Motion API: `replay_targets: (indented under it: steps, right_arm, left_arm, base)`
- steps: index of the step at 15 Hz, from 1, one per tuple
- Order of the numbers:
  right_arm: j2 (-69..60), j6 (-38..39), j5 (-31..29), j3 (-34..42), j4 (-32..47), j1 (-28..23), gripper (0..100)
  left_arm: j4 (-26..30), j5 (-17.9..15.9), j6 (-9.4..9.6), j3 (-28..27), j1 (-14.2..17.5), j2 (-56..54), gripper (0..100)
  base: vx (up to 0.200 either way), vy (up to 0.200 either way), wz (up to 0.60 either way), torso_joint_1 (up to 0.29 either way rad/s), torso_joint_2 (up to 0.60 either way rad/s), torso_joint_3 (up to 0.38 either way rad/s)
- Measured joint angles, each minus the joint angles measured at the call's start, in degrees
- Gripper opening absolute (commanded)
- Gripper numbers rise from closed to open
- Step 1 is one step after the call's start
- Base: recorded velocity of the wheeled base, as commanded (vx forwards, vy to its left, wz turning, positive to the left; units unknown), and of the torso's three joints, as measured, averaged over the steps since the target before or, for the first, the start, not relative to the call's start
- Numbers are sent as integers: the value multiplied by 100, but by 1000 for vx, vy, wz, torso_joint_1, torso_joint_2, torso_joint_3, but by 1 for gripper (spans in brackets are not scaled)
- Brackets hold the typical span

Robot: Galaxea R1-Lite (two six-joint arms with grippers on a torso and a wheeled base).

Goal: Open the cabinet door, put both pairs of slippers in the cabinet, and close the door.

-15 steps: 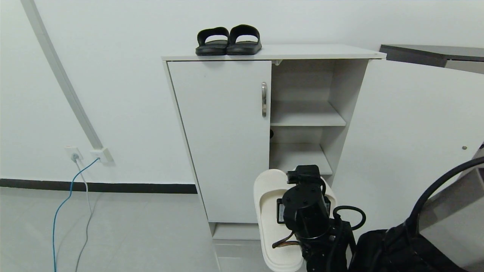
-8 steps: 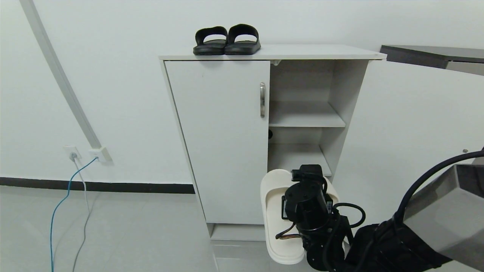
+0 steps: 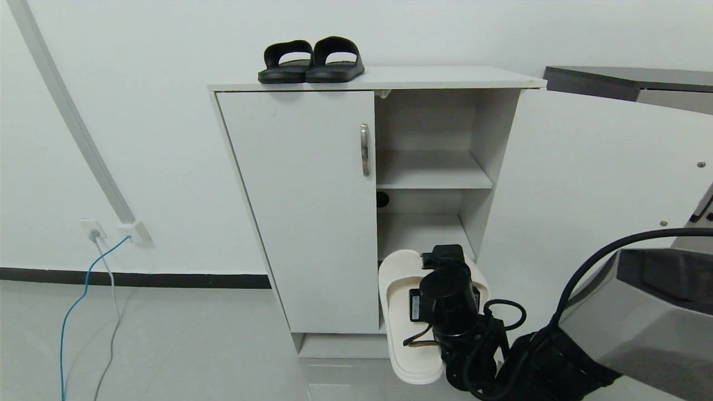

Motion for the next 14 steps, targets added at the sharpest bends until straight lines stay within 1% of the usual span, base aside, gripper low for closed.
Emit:
replay_targets:
  steps: [2, 6, 14]
  right_arm:
    - [188, -101, 50, 41, -244, -154, 0]
    - [372, -174, 123, 101, -345, -311, 0]
    - [499, -196, 187, 69, -354, -325, 0]
  left_arm:
    - [0, 0, 1, 0, 4, 0, 0]
    - [0, 0, 1, 0, 6, 0, 0]
    - [4, 0, 6, -2, 6, 1, 0]
  base:
    - [0, 0, 0, 0, 0, 0]
    - [0, 0, 0, 0, 0, 0]
    - [0, 0, 0, 0, 0, 0]
